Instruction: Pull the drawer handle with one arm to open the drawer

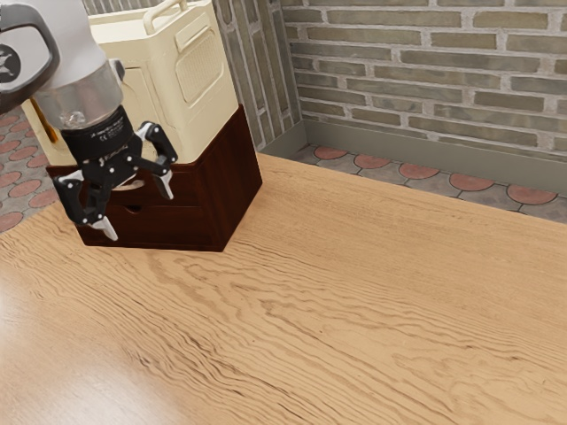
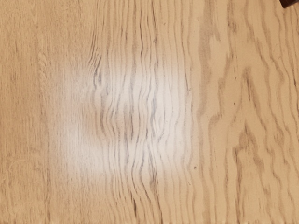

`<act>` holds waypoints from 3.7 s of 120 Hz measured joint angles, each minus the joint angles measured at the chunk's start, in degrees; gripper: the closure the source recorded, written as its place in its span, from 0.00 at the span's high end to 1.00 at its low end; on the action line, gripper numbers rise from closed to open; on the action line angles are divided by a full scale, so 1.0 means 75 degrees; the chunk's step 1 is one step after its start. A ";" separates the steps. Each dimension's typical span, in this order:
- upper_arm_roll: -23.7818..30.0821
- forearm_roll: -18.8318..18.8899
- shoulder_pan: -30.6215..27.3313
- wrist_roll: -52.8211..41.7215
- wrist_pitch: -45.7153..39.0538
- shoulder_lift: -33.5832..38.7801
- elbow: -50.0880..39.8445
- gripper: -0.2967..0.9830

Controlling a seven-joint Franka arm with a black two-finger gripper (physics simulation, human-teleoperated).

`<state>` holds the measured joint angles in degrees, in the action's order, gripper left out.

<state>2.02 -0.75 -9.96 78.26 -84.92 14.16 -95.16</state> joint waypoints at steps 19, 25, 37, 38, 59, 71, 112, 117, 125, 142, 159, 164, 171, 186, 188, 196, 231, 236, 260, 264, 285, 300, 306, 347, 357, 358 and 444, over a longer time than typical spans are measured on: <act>0.0048 0.0024 -0.0419 0.0322 -0.0251 -0.0015 -0.0328 0.77; 0.0118 0.0003 -0.1014 0.0408 -0.0308 -0.0025 -0.0419 0.77; 0.0463 -0.0210 -0.2371 0.0563 -0.0383 -0.0021 -0.0428 0.77; 0.0487 -0.0224 -0.2422 0.0576 -0.0387 -0.0020 -0.0428 0.77; 0.0531 -0.0399 -0.2788 0.0779 -0.0821 -0.0392 -0.0363 0.77; 0.0441 -0.0429 -0.3072 0.0826 -0.1159 -0.0250 -0.0672 0.77; 0.0480 -0.0428 -0.3603 0.0840 -0.1810 -0.1447 0.0215 0.77; 0.0481 -0.0418 -0.3585 0.0833 -0.1867 -0.1646 0.0387 0.77; 0.0470 -0.0408 -0.3560 0.0823 -0.1977 -0.1771 0.0442 0.77; 0.0449 -0.0368 -0.3507 0.0804 -0.2171 -0.2047 0.0540 0.77; 0.0426 -0.0310 -0.3529 0.0787 -0.2313 -0.2363 0.0758 0.77; 0.0384 -0.0301 -0.3553 0.0783 -0.2348 -0.2401 0.0791 0.77; 0.0347 -0.0286 -0.3635 0.0778 -0.2387 -0.2466 0.0860 0.77; 0.0321 -0.0229 -0.3750 0.0760 -0.2447 -0.2570 0.0937 0.77; 0.0323 -0.0225 -0.3748 0.0756 -0.2456 -0.2611 0.1000 0.77; 0.0342 -0.0161 -0.3686 0.0738 -0.2486 -0.2812 0.1278 0.77; 0.0352 -0.0026 -0.3616 0.0668 -0.2552 -0.3557 0.1995 0.77; 0.0355 -0.0023 -0.3611 0.0657 -0.2556 -0.3679 0.2112 0.77; 0.0386 -0.0018 -0.3596 0.0612 -0.2638 -0.3836 0.2188 0.77; 0.0387 -0.0018 -0.3595 0.0605 -0.2659 -0.3837 0.2170 0.77; 0.0352 -0.0036 -0.3604 0.0589 -0.2725 -0.3838 0.2142 0.69; 0.0332 -0.0046 -0.3606 0.0575 -0.2749 -0.3867 0.2153 0.63; 0.0330 -0.0048 -0.3606 0.0568 -0.2758 -0.3927 0.2186 0.62; 0.0329 -0.0025 -0.3604 0.0483 -0.3036 -0.4184 0.2370 0.58; 0.0329 -0.0022 -0.3608 0.0446 -0.3082 -0.4214 0.2370 0.58; 0.0328 -0.0021 -0.3609 0.0443 -0.3087 -0.4216 0.2367 0.57; 0.0306 -0.0103 -0.3642 0.0338 -0.3417 -0.3987 0.1733 0.49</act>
<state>4.31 -1.53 -37.28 80.79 -110.55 -15.74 -82.16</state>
